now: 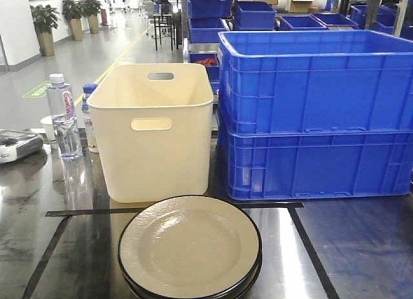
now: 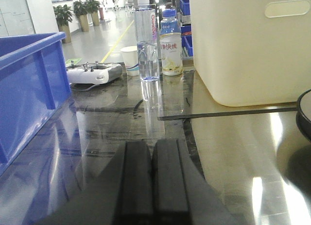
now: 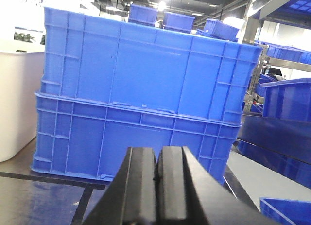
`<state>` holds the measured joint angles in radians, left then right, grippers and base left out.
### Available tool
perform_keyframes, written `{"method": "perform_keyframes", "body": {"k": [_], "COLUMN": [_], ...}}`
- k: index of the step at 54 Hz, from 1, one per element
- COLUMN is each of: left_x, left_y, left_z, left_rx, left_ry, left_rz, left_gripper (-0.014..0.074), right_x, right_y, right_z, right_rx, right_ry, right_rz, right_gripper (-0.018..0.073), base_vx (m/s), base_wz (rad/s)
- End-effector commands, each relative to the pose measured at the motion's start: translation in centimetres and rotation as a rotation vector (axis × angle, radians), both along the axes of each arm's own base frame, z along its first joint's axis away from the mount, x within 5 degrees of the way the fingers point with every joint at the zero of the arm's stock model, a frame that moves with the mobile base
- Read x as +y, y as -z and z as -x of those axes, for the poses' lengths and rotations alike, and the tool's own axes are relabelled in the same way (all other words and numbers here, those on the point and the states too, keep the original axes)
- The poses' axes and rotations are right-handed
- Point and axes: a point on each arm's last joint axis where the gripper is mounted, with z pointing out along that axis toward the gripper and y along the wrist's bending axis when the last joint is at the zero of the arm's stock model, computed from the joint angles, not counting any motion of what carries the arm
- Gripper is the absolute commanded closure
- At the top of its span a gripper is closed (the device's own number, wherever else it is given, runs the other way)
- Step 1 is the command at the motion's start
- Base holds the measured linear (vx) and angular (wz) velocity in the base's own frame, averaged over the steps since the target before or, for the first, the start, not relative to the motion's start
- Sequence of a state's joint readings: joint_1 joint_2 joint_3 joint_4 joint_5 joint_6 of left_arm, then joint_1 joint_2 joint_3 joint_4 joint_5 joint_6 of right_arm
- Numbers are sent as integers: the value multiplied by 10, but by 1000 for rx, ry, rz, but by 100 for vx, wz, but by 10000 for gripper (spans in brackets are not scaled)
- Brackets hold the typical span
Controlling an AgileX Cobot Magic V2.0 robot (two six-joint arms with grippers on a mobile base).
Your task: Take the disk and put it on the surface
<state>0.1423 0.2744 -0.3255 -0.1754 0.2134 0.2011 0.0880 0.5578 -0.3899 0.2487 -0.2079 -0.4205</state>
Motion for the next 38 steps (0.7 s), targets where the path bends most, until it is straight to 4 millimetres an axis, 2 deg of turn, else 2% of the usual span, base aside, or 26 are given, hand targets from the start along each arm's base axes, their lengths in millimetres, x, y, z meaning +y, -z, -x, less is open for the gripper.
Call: {"method": "perform_keyframes", "body": {"k": [1, 26, 33, 38], "left_x": [1, 0, -3, -5], "left_y": [-16, -16, -9, 5], "left_z": [0, 2, 6, 10], "left_rx": [-110, -116, -160, -198], "left_ry": [-7, -3, 40, 73], "left_rz": [7, 5, -6, -7], "left_gripper": [597, 597, 597, 597], "right_x": [-2, -2, -2, -2], "right_y": [-16, -16, -16, -16], "right_z": [0, 0, 0, 0], "right_rx": [-105, -105, -105, -105], "right_ry": [21, 21, 21, 21], "right_rz": [-8, -7, -7, -7], "right_gripper": [568, 568, 568, 568], "base_vx": [0, 0, 0, 0], "base_wz": [0, 0, 0, 0]}}
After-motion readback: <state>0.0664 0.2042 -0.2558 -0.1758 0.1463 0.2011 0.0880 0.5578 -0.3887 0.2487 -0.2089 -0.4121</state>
